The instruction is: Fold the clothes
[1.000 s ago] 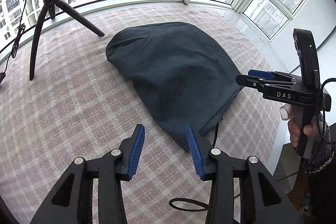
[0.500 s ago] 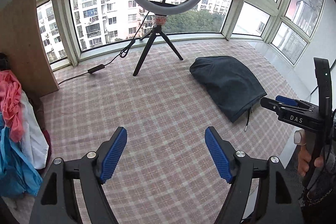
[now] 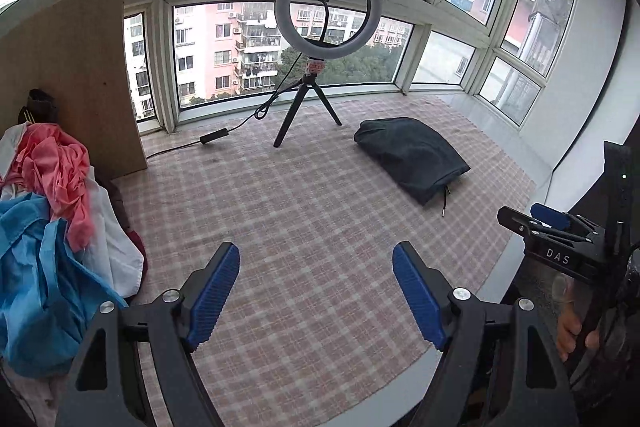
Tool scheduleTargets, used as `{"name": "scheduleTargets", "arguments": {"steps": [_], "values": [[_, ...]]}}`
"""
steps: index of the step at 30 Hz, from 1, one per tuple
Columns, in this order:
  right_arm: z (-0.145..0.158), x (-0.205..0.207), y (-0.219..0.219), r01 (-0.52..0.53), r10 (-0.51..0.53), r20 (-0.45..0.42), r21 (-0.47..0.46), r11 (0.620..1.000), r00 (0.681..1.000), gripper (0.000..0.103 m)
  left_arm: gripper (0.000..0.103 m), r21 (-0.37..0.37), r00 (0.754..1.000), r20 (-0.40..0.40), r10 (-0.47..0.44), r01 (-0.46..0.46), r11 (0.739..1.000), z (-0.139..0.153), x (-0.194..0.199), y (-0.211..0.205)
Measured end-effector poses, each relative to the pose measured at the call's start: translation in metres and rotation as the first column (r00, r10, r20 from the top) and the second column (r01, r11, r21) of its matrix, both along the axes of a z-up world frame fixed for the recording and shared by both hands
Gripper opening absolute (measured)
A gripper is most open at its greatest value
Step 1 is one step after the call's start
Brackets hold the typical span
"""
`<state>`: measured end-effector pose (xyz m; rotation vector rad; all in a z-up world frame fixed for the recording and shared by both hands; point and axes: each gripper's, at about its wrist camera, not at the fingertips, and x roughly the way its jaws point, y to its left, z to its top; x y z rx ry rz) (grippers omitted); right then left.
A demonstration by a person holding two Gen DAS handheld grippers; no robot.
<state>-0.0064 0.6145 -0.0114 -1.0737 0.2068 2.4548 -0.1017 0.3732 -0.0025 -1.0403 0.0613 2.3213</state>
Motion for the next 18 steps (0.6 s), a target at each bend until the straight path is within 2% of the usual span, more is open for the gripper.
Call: {"name": "scheduleTargets", "arguments": {"steps": [8,18], "values": [[0.023,0.054,-0.07,0.034,-0.031,-0.037,0.101,0.994,0.999,0.077,0.078,0.047,0.996,-0.025,-0.088,0.089,0.995,0.018,0.037,-0.044],[0.03,0.093,-0.085,0.08,-0.074,-0.059,0.092,0.993,0.996,0.078,0.078,0.08,0.985,-0.081,-0.15,0.156,0.984,0.033,0.073,-0.052]]}}
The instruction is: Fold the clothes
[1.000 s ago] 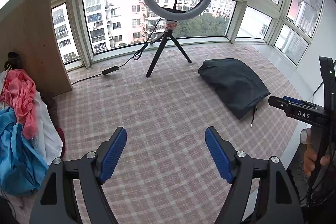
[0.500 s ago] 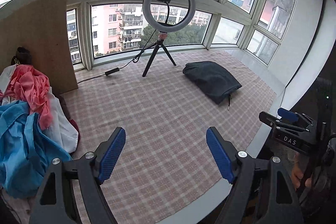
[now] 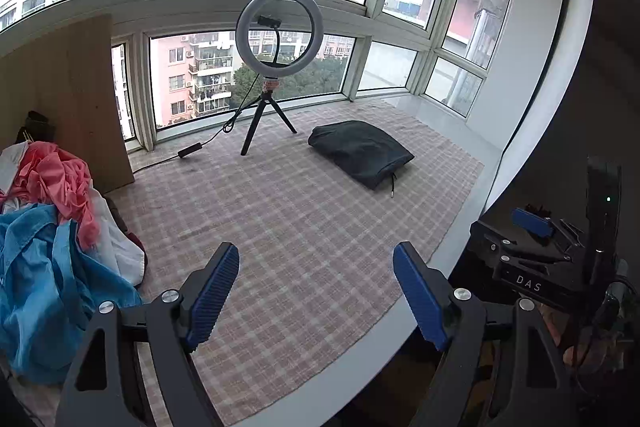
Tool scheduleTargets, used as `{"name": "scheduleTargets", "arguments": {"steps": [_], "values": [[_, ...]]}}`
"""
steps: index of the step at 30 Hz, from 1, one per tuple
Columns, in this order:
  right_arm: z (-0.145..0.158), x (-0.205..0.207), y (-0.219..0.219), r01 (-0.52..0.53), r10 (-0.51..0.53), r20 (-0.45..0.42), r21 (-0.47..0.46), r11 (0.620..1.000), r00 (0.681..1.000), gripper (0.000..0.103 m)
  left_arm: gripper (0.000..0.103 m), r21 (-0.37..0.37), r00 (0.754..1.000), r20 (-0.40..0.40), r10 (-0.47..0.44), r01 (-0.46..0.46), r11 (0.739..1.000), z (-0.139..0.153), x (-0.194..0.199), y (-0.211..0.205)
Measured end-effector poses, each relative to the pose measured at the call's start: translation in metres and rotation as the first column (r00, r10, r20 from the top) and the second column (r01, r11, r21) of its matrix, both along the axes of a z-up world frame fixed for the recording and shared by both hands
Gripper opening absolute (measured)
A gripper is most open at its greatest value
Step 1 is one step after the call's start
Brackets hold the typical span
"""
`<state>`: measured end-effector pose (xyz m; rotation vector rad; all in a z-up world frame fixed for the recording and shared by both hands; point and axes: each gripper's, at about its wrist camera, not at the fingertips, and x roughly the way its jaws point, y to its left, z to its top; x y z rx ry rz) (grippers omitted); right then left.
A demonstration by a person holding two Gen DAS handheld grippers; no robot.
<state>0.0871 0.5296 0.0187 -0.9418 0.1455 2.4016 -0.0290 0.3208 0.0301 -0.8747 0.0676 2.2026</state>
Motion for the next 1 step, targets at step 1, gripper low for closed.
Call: {"name": "scheduleTargets", "arguments": {"steps": [1], "values": [[-0.0004,0.0019,-0.0006,0.002,-0.002,0.001,-0.003,1.0,1.0,0.078,0.078,0.007,1.0,-0.009,-0.002,0.002,1.0,0.0015,0.0029,-0.001]]}}
